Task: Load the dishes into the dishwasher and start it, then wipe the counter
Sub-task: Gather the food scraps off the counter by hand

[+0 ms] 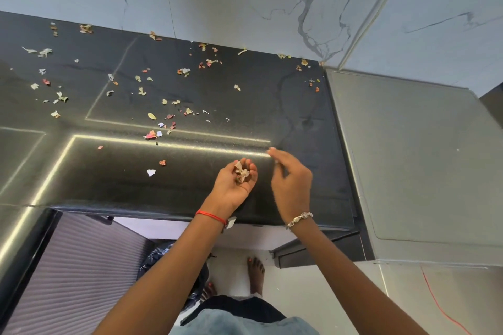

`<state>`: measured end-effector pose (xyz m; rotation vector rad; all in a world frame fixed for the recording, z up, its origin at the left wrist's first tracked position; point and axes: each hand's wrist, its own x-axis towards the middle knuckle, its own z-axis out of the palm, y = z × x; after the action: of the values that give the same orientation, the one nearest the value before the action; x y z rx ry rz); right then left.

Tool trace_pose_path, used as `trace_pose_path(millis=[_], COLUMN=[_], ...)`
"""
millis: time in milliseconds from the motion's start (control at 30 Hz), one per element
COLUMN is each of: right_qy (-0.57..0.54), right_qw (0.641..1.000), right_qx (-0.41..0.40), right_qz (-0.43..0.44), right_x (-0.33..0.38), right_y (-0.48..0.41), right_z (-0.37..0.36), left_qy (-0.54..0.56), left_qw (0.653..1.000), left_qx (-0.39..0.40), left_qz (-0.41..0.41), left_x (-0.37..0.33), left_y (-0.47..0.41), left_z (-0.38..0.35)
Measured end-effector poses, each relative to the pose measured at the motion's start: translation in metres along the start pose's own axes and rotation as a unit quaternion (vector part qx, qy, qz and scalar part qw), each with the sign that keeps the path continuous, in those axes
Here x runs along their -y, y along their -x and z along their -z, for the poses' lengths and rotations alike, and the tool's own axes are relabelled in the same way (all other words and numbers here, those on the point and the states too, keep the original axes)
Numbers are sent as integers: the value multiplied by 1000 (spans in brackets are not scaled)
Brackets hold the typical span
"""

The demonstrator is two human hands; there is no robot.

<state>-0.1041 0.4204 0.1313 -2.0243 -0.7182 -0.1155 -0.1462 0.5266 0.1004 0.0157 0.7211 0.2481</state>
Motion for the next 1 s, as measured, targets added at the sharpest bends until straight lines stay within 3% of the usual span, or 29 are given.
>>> trace_pose_path(millis=[67, 133, 200, 267, 433, 567, 733, 800, 900, 1000], right_qy=[64, 168, 262, 291, 274, 253, 78, 79, 161, 212], right_qw=[989, 951, 924, 922, 924, 891, 872, 837, 744, 709], right_qx=[67, 168, 199, 190, 263, 373, 452, 484, 514, 504], right_qz=[-117, -197, -194, -168, -46, 60, 172, 243, 395, 446], right_x=[-24, -45, -50, -43, -1, 30, 51, 49, 36, 29], right_y=[4, 14, 24, 29, 34, 17, -11, -9, 1, -8], right_z=[-1, -9, -24, -44, -103, -146, -168, -166, -164, -167], left_qy=[11, 14, 7, -2, -4, 27, 59, 71, 87, 99], left_qw=[1000, 1000, 999, 998, 992, 984, 974, 970, 964, 960], left_qx=[13, 24, 31, 33, 34, 33, 43, 46, 47, 47], left_qz=[-1, -13, -33, -55, -118, -170, -213, -226, -245, -257], left_x=[-8, -19, -30, -41, -75, -108, -146, -157, -171, -183], left_y=[-1, 0, 3, 9, 29, 43, 57, 62, 65, 66], left_z=[5, 10, 15, 20, 37, 60, 78, 82, 86, 89])
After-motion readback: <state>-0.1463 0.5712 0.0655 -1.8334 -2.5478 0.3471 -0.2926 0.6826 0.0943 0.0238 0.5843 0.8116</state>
